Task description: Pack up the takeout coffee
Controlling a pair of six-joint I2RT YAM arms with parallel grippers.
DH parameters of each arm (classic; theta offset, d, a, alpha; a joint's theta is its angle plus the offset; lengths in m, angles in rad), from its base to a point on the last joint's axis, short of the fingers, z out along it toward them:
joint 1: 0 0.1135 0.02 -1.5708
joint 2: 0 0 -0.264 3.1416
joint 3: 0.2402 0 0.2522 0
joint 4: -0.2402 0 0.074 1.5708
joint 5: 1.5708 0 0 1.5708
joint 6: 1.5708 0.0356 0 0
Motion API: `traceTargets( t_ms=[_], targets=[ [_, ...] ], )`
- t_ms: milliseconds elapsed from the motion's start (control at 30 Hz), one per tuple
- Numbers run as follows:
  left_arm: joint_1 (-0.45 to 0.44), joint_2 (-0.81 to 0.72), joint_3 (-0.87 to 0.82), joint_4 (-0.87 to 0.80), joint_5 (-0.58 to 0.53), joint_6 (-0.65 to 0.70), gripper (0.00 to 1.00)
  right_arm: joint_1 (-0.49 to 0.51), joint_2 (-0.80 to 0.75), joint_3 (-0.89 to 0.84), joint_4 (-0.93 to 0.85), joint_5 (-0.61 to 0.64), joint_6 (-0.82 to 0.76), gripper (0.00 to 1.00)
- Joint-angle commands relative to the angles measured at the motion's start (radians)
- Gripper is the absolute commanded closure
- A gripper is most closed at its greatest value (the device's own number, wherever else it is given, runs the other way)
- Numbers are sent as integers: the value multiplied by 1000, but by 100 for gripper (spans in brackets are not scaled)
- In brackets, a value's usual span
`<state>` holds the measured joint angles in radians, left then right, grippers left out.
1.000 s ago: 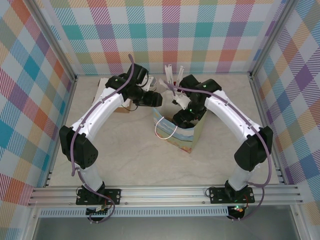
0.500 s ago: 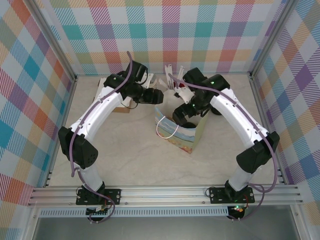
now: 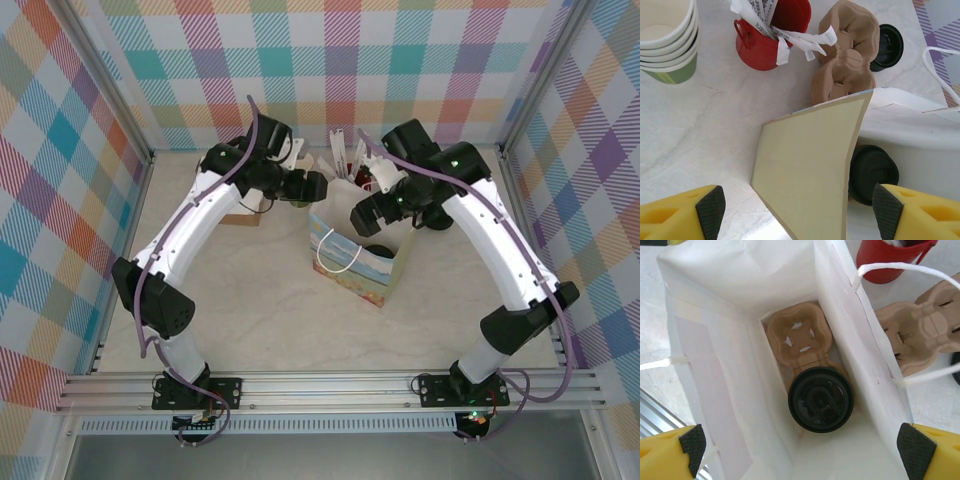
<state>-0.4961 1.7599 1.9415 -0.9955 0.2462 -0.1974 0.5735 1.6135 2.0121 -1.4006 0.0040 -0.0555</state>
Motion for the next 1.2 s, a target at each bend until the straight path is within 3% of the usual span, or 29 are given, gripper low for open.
traceTargets(
  t_ms=[0,300,667,933,1167],
  targets=[
    [14,-102,-9,-13,-41,-24,19,-14,-53,35,-14,30,41,0],
    [14,-320,-203,43,-132,-84,13,-47,-98,-6,-5,117,7,0],
    [13,-675,-614,98,-274,-182,6,-51,82,54,24,180,-165,6],
    [14,-755,-664,28,-325,-183,4,-50,208,102,21,161,-201,17],
    [14,-755,-652,29,-347,-171,3,-50,204,66,-5,102,-177,41]
  ],
)
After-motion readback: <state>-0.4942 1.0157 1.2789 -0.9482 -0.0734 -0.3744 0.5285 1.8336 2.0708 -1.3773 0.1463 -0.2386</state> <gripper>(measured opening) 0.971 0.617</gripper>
